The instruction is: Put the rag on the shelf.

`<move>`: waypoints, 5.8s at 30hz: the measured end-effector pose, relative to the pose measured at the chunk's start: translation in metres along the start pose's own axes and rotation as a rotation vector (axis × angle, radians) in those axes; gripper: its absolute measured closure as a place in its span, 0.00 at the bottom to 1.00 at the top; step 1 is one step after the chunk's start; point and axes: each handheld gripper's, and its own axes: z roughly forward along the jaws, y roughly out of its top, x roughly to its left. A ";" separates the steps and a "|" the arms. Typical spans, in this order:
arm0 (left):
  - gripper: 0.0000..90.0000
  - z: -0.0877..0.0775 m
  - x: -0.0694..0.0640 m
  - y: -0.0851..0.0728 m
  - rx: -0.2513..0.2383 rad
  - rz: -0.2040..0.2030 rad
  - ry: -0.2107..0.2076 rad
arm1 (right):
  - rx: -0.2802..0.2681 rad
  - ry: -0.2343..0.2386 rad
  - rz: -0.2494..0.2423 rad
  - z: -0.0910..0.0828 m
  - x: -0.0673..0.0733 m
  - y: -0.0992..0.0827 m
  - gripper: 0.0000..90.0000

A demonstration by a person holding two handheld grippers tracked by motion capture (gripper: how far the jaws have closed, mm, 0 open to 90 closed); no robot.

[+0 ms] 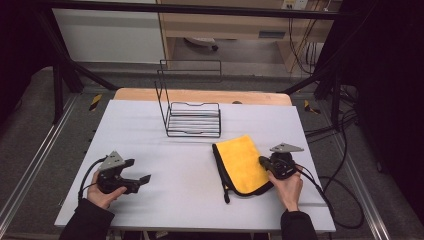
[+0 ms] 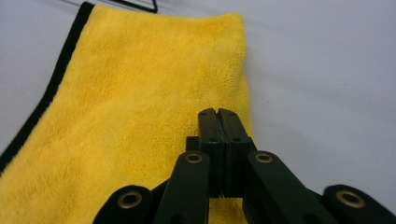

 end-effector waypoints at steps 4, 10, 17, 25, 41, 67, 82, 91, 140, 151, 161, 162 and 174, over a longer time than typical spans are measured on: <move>0.11 0.022 -0.029 0.019 0.028 0.010 -0.027 | 0.033 -0.027 -0.018 0.004 -0.010 -0.001 0.99; 0.15 0.054 -0.067 0.039 0.054 -0.004 -0.056 | 0.010 0.047 -0.022 0.006 -0.023 -0.008 0.64; 0.16 0.121 -0.132 0.071 0.123 -0.009 -0.131 | 0.074 0.053 -0.022 0.007 -0.040 -0.019 0.40; 0.15 0.173 -0.171 0.078 0.187 -0.042 -0.132 | 0.089 0.116 0.024 0.009 -0.040 -0.023 0.59; 0.33 0.197 -0.211 0.073 0.186 0.007 -0.031 | 0.122 0.127 0.019 0.007 -0.028 -0.020 0.88; 0.92 0.173 -0.164 0.078 0.250 0.037 -0.174 | 0.147 0.153 0.183 -0.019 0.007 -0.023 0.93; 0.42 0.157 -0.132 0.089 0.167 0.048 -0.102 | 0.039 0.117 0.058 -0.023 0.003 -0.029 0.57; 0.25 0.175 -0.096 0.121 0.119 -0.053 -0.043 | -0.037 0.093 0.005 0.013 -0.024 0.003 0.33; 0.88 0.221 -0.094 0.117 0.192 -0.108 -0.109 | 0.031 0.164 0.087 0.054 -0.038 0.024 0.93; 0.89 0.192 -0.101 0.130 0.054 -0.079 -0.134 | -0.073 0.183 0.083 0.022 -0.033 0.031 0.93; 0.88 0.171 -0.110 0.135 -0.018 -0.045 -0.149 | -0.150 0.171 0.037 -0.003 -0.022 0.039 0.93; 0.88 0.169 -0.110 0.136 -0.025 -0.041 -0.150 | -0.164 0.169 0.032 -0.007 -0.020 0.040 0.93; 0.88 0.145 -0.119 0.141 -0.129 -0.022 -0.145 | -0.256 0.164 0.012 -0.033 -0.011 0.046 0.94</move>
